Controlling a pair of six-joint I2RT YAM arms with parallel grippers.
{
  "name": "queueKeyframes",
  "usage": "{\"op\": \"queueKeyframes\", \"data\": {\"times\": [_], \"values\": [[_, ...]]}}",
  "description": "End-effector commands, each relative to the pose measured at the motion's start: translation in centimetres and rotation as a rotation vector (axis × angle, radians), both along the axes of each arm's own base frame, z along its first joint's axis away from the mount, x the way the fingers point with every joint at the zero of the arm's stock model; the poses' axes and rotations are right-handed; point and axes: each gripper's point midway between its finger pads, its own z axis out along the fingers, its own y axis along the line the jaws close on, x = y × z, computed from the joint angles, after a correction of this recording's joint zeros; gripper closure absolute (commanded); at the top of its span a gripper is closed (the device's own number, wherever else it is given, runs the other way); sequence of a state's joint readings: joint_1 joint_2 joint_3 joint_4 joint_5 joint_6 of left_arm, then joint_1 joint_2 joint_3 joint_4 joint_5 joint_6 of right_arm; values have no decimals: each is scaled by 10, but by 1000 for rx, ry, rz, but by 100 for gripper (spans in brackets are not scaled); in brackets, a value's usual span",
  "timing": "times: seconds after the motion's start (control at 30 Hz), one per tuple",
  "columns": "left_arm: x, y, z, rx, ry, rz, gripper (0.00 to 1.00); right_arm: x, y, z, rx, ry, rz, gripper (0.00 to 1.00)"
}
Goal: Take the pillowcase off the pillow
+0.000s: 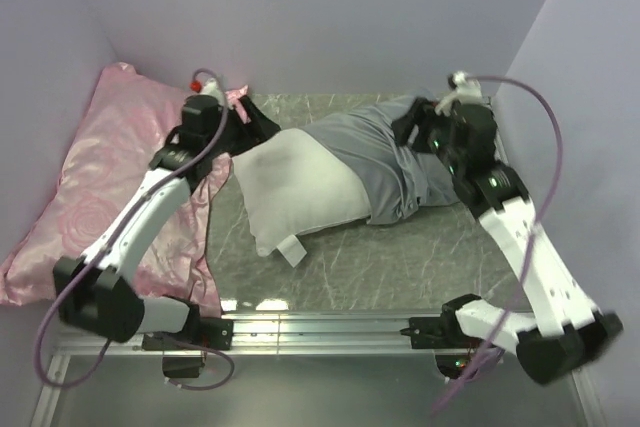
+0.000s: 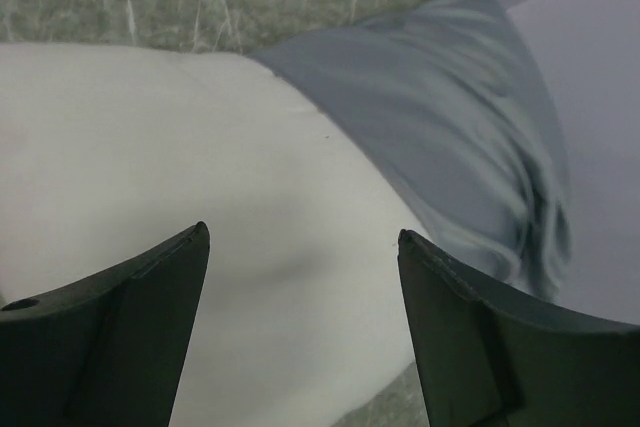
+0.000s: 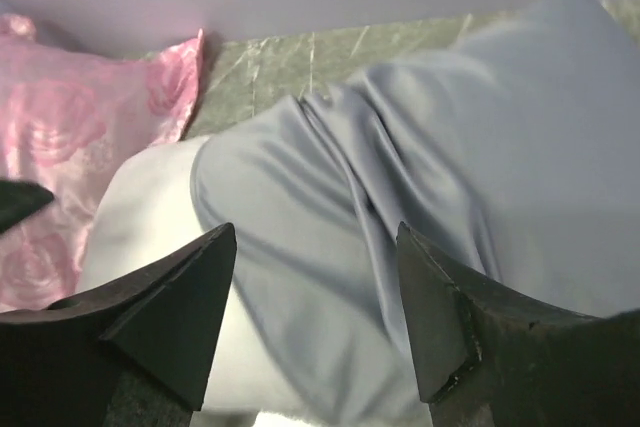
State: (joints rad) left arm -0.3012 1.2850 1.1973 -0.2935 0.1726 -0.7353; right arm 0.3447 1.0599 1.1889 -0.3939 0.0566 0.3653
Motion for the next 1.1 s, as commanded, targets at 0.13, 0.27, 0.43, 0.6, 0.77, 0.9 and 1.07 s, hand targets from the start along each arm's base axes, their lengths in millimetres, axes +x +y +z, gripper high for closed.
{"op": "queueKeyframes", "data": {"times": [0.13,0.27,0.43,0.6,0.77,0.9,1.07], "values": [[16,-59,-79,135,140,-106,20,98,56,-24,-208,76,202,26],[-16,-79,-135,160,228,-156,25,123,73,-76,-325,250,241,26],[-49,-79,-196,142,333,-170,70,113,89,-92,-326,264,263,25],[-78,-86,-243,79,415,-184,99,116,84,-105,-389,317,201,39],[-87,-81,-251,56,438,-148,99,134,45,-93,-424,316,3,94],[-90,-72,-246,74,434,-116,99,149,-29,-55,-346,292,-268,100],[-87,-57,-232,38,420,-61,99,137,-117,3,-205,195,-521,100]]}}
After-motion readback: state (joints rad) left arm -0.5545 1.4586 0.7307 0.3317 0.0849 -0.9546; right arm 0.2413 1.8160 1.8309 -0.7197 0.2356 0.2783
